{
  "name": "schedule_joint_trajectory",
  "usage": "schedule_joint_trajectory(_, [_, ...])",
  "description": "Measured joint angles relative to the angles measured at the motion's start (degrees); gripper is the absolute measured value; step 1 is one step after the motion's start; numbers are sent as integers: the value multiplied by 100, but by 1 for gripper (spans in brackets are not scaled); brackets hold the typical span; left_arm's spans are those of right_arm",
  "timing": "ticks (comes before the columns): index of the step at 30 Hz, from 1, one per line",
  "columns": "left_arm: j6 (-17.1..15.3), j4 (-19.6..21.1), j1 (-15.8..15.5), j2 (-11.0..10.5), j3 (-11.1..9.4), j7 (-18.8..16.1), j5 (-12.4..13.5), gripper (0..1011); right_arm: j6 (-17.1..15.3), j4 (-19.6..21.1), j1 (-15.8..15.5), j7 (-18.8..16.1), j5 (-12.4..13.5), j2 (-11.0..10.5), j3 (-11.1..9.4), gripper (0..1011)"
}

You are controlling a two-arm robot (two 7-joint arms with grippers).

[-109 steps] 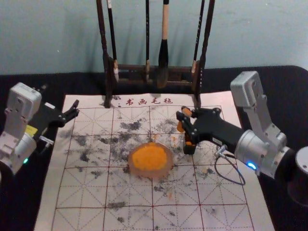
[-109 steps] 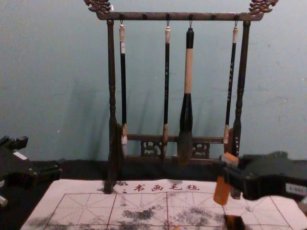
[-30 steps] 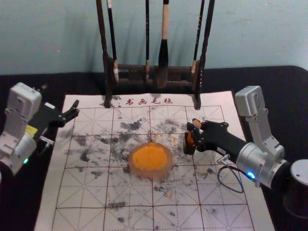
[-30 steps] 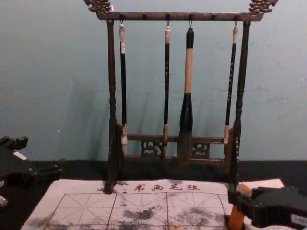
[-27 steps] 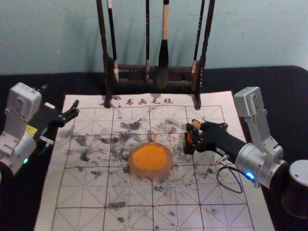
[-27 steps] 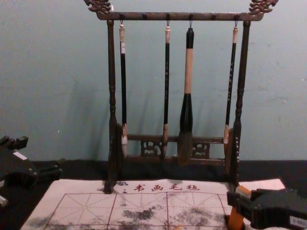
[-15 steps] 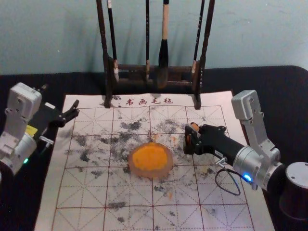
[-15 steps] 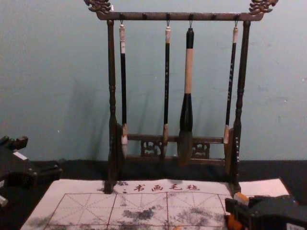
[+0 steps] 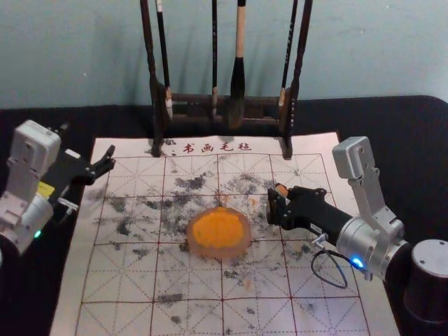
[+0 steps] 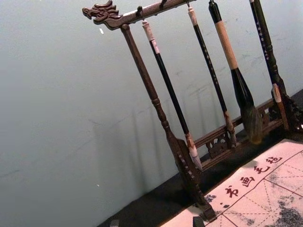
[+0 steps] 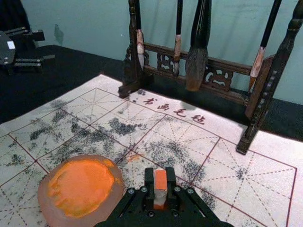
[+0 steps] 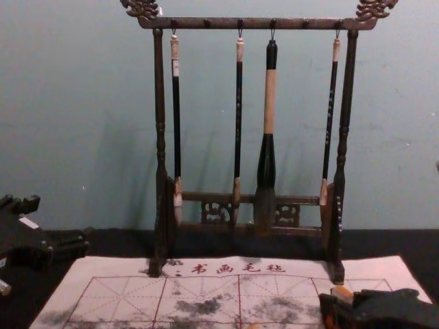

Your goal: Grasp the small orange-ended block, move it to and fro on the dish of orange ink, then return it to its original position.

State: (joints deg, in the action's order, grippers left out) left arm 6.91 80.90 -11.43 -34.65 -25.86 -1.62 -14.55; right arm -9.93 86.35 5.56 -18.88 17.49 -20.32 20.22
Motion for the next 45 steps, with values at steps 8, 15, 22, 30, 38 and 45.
schedule_joint_trajectory(8, [0, 0, 0, 0, 0, 0, 0, 1001, -37, -13, 12, -5, -50, -2, 34, 111])
schedule_joint_trajectory(15, [0, 0, 0, 0, 0, 0, 0, 1001, -37, -13, 12, -5, -48, -4, 29, 111])
schedule_joint_trajectory(22, [0, 0, 0, 0, 0, 0, 0, 1002, -37, -13, 8, -4, -40, -4, 25, 207])
schedule_joint_trajectory(30, [0, 0, 0, 0, 0, 0, 0, 1001, -34, -10, 5, -3, -36, -4, 20, 448])
schedule_joint_trajectory(38, [0, 0, 0, 0, 0, 0, 0, 1001, -33, -6, 4, -3, -32, -4, 20, 711])
schedule_joint_trajectory(45, [0, 0, 0, 0, 0, 0, 0, 1001, -33, -6, 4, -3, -27, -4, 20, 909])
